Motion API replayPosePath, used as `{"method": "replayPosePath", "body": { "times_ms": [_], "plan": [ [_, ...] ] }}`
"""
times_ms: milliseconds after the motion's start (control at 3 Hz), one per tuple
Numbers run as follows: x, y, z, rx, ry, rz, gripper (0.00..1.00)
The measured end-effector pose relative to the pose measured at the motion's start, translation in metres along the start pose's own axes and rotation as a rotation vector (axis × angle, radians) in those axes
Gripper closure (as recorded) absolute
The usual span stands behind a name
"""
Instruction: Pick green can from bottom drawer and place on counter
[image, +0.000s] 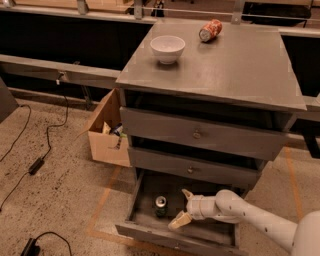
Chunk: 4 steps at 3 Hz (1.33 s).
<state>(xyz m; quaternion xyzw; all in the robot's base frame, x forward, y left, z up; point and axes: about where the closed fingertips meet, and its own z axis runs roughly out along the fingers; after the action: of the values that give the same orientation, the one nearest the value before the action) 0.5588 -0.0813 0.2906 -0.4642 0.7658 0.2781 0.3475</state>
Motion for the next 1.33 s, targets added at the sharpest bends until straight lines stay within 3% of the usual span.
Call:
{"method": "replayPosePath", "body": {
  "times_ms": [667, 1333],
  "plan": [
    [0.027, -0.015, 0.057, 0.023, -0.016, 0.069, 0.0],
    [0.033, -0.025, 0.097, 0.071, -0.038, 0.03, 0.0]
  ]
}}
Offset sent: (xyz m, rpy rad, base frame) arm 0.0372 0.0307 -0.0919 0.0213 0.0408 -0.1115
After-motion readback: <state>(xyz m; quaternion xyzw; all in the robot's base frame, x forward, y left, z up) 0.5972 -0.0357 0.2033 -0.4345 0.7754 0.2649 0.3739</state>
